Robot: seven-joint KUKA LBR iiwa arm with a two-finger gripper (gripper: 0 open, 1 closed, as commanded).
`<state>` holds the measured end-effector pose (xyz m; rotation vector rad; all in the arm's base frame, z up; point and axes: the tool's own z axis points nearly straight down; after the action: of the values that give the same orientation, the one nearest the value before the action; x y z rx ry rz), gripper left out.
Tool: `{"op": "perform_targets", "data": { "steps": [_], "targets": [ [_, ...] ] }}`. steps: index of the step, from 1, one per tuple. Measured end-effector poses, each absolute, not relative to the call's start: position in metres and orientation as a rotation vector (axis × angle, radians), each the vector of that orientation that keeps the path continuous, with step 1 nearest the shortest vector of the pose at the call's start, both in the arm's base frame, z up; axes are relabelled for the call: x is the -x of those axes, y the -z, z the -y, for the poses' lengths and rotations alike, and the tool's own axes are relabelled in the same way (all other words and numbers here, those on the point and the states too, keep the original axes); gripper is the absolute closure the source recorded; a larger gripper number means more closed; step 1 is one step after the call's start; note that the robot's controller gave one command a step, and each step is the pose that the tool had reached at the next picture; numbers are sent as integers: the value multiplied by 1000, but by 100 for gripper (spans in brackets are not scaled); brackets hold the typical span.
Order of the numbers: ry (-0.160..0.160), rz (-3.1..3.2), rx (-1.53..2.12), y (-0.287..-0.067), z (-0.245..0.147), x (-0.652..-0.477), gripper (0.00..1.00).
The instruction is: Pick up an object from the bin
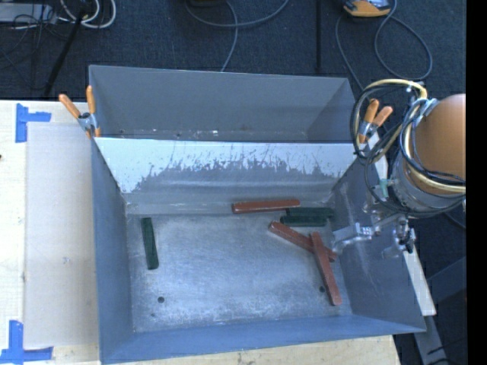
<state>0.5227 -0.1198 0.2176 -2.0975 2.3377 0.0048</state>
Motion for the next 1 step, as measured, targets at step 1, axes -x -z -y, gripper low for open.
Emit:
{"op": "perform_targets", "data": {
  "steps": [1],
  "targets": [
    [-10,-2005,2419,-125,117,-577,0]
  ]
}}
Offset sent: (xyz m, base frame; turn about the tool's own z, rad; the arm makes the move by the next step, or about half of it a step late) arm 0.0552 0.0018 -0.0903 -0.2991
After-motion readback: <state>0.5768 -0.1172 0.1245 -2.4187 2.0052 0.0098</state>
